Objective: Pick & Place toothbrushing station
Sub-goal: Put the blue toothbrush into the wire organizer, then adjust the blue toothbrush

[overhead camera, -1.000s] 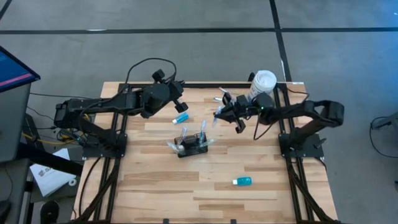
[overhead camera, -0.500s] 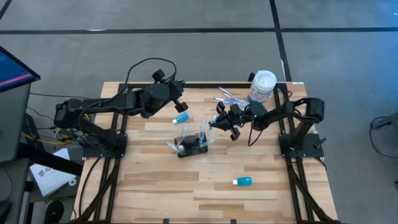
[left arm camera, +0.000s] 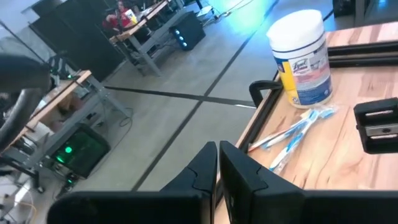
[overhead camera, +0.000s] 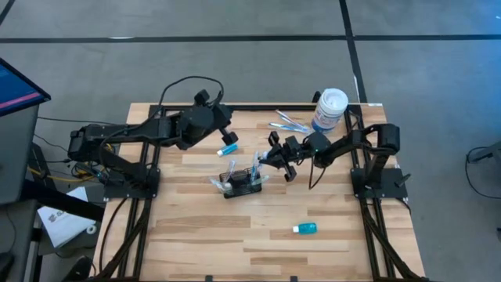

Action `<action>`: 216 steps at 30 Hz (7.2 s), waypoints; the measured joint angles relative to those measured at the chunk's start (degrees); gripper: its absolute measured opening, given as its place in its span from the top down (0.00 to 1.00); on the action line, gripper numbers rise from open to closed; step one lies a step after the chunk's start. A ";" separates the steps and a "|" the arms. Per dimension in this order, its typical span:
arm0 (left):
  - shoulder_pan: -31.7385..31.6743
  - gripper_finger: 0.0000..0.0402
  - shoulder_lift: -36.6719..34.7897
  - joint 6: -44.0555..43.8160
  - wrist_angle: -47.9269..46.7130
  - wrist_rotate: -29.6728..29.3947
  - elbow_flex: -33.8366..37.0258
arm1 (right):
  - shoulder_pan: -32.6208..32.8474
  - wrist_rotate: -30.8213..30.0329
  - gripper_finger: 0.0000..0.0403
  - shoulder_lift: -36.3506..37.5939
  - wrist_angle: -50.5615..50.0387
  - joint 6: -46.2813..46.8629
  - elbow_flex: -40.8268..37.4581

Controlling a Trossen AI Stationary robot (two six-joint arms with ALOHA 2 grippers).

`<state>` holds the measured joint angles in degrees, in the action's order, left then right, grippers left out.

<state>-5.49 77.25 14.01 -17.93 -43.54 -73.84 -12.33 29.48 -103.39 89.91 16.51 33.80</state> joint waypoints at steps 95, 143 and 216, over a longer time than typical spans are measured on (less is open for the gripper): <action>-0.16 0.97 0.00 -0.97 1.05 0.85 0.00 | -6.20 15.86 0.67 -7.96 -0.16 7.56 5.09; -0.16 0.97 0.00 -0.99 1.05 0.78 0.00 | -16.41 22.77 0.72 -1.86 -30.61 -5.81 7.61; -0.16 0.97 0.00 -0.97 0.87 0.80 0.00 | -14.45 20.40 1.00 9.24 -47.40 -11.04 8.46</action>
<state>-5.65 77.25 13.04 -17.06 -42.74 -73.84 -26.77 49.87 -94.16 42.50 5.47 42.26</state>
